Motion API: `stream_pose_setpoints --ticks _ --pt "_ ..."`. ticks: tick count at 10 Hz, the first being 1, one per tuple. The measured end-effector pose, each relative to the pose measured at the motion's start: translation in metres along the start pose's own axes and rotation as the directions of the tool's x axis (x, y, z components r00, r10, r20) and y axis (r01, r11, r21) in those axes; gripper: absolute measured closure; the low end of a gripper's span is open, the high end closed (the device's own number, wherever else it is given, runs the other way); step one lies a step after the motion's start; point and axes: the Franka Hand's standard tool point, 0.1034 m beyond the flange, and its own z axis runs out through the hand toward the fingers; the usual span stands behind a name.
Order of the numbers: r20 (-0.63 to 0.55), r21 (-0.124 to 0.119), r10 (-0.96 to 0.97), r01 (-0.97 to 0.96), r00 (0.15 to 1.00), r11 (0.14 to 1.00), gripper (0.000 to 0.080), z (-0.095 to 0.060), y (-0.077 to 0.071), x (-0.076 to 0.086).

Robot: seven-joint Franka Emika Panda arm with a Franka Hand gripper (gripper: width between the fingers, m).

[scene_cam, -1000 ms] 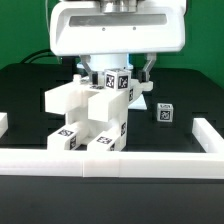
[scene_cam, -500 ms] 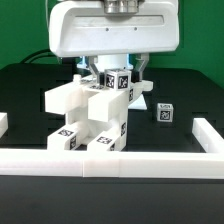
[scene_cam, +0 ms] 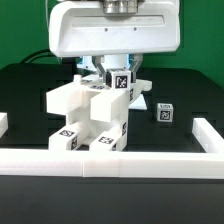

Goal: Assemble chair

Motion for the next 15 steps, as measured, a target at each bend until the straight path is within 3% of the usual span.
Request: stream_pose_setpoints --ticks 3,7,9,12,13,14,15 --pt "-0.010 -0.001 0.317 -0.317 0.948 0.948 0.0534 -0.0001 -0.0012 0.0016" --pt "-0.010 0.003 0.535 -0.535 0.845 0.845 0.0533 -0.0002 -0.0013 0.0018" --pt "0.001 0.024 0.718 -0.718 0.696 0.696 0.0532 -0.0004 -0.0013 0.0020" --pt "0.004 0.028 0.886 -0.885 0.465 0.464 0.0532 -0.0003 -0.0032 0.0031" --pt "0.005 0.028 0.894 -0.894 0.448 0.448 0.0532 -0.0001 -0.0032 0.0030" --pt "0.002 0.026 0.872 -0.871 0.490 0.490 0.0445 0.0002 -0.0030 0.0030" --pt "-0.003 0.028 0.837 -0.836 0.548 0.548 0.0252 0.0002 -0.0029 0.0036"
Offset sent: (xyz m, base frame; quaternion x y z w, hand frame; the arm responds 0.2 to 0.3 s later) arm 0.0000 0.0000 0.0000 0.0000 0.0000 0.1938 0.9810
